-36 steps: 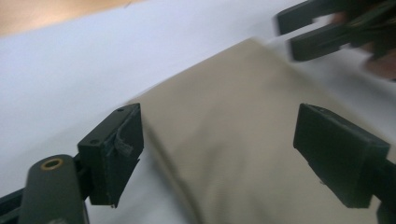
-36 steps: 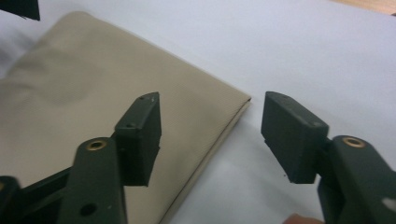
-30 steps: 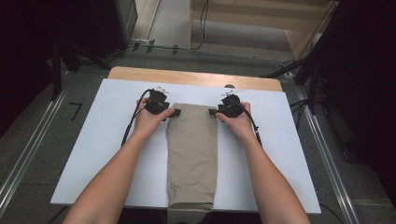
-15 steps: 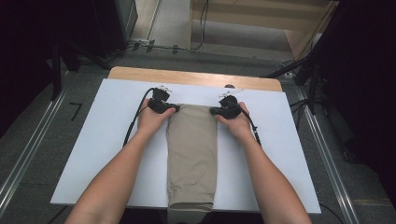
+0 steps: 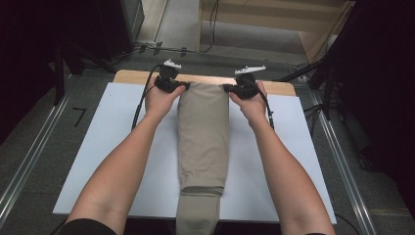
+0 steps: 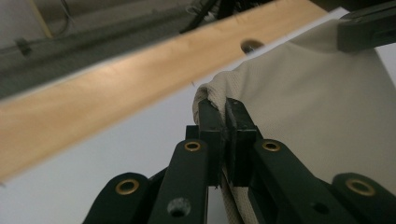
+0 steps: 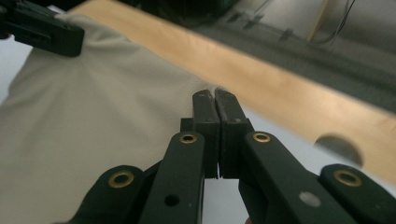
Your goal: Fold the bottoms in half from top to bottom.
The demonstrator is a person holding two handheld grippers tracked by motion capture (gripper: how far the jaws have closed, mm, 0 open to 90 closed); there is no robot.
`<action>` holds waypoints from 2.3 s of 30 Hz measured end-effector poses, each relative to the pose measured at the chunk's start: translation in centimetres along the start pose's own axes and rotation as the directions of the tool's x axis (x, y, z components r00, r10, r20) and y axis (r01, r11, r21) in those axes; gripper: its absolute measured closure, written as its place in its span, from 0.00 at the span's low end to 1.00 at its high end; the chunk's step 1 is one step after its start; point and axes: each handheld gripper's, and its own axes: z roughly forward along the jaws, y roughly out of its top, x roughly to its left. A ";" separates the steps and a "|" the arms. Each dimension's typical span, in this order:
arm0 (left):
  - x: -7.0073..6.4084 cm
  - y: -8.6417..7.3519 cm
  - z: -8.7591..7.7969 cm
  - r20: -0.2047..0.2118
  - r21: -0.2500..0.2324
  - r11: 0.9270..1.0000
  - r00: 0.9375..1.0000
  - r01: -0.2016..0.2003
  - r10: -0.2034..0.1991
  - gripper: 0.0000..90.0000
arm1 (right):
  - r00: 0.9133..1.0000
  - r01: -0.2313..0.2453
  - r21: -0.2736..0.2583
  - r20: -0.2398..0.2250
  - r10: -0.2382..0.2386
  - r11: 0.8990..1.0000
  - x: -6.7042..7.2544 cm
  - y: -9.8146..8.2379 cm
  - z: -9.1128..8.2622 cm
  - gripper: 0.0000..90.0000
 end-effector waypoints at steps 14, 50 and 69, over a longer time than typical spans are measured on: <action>0.8 -1.8 -2.9 0.163 -0.136 0.983 0.981 0.124 -0.101 0.15 | 0.990 -0.141 -0.053 -0.002 0.141 0.989 -0.3 -0.6 -1.8 0.14; -14.6 -21.2 -9.6 0.306 -0.024 0.994 0.945 -0.110 0.111 0.25 | 0.977 0.140 0.095 -0.176 -0.122 0.986 14.4 -20.9 -10.2 0.06; -15.4 -21.7 -9.7 0.230 -0.037 0.984 0.956 -0.177 0.181 0.68 | 0.981 0.182 0.023 -0.071 -0.180 0.983 14.9 -21.0 -10.3 0.51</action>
